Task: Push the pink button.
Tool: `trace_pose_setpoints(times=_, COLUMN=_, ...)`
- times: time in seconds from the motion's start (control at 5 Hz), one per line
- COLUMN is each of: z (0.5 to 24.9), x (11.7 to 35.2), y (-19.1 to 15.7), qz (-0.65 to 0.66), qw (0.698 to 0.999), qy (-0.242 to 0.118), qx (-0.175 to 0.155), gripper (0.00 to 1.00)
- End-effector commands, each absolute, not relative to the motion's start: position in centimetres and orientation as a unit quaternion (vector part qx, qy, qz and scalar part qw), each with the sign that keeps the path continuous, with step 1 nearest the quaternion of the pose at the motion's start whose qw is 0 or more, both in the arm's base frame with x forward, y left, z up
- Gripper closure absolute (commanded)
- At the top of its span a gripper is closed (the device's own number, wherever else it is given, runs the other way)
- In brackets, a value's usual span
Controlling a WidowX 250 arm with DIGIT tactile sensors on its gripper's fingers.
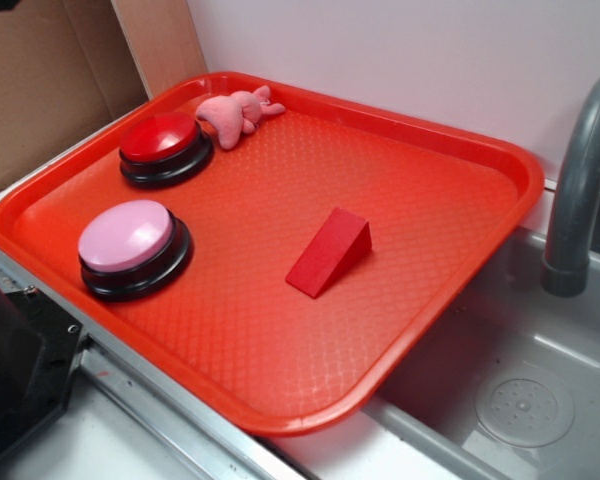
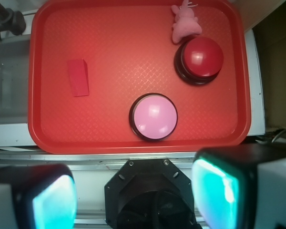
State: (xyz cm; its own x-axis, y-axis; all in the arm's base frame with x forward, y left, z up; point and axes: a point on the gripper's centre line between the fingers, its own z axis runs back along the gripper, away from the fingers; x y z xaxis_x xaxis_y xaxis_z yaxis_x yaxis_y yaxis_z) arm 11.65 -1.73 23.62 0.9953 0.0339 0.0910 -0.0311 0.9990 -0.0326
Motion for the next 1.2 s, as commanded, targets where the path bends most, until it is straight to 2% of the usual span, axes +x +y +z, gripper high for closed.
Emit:
trace_pose_setpoints(times=0.0, z=23.6, x=11.6, y=-1.7, qz=0.016, qw=0.999, qy=-0.046, qx=-0.016, gripper=0.00)
trace_pose_setpoints(times=0.2, z=18.6, x=14.0, y=2.5, qz=0.003, qw=1.000, qy=0.022, qx=-0.016, gripper=0.00)
trace_pose_setpoints(times=0.4, z=13.6, x=16.6, y=2.6, qz=-0.049, qw=0.998, qy=0.034, qx=-0.013, gripper=0.00)
trace_pose_setpoints(times=0.6, z=8.5, x=18.2, y=2.0, qz=-0.080, qw=0.995, qy=0.054, qx=0.005, gripper=0.00)
trace_pose_setpoints(times=1.0, z=5.4, x=15.6, y=1.1, qz=-0.061, qw=0.997, qy=0.019, qx=0.039, gripper=0.00)
